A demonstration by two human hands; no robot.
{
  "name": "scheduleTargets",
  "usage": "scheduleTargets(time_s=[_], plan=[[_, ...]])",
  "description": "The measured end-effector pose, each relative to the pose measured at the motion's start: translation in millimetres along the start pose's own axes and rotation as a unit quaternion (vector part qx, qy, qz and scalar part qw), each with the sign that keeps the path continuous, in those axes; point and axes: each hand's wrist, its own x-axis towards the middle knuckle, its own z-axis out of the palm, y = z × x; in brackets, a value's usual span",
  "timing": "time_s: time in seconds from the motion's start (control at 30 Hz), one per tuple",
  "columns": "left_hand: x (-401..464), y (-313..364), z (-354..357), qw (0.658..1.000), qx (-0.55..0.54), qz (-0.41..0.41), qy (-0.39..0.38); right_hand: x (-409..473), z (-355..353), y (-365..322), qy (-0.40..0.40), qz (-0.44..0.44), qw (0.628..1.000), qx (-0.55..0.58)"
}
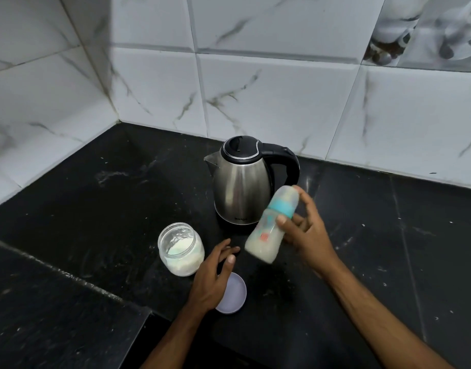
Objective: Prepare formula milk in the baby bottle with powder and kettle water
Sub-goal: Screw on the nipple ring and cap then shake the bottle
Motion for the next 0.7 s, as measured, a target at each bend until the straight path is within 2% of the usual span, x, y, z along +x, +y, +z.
scheduleTargets(time_s=[0.07,0.1,0.17,0.27,0.3,0.4,0.47,0.53,0.6,0.63,0.7], plan=[[-1,0,1,1.000,-0.001,0.003,0.005,9,-1,-4,0.070,-0.013,0.993,0.098],[-1,1,1,1.000,0.000,0.003,0.006,11,-2,-2,0.078,-0.012,0.989,0.121],[-1,1,1,1.000,0.004,0.005,0.006,2,1,3,0.032,0.017,0.996,0.082],[0,1,0,1.000,0.007,0.004,0.000,-11,4,9,-0.075,0.047,0.994,-0.060],[0,1,-1,1.000,0.007,0.004,-0.001,-9,3,8,-0.068,0.031,0.996,-0.056],[-1,1,0,1.000,-0.004,0.003,0.006,6,1,0,0.063,-0.002,0.994,0.087],[-2,1,1,1.000,-0.006,0.001,0.007,9,-2,3,0.095,-0.004,0.986,0.140],[-1,1,1,1.000,-0.004,0.002,0.006,-3,-1,8,0.027,0.029,0.996,0.082],[-1,1,0,1.000,-0.001,0.004,0.007,-15,1,13,-0.080,0.062,0.994,-0.036],[-1,1,0,1.000,-0.001,0.003,0.006,-15,-2,16,-0.097,0.062,0.991,-0.062],[-1,1,0,1.000,-0.002,0.003,0.004,-8,-2,12,-0.043,0.036,0.998,-0.012]])
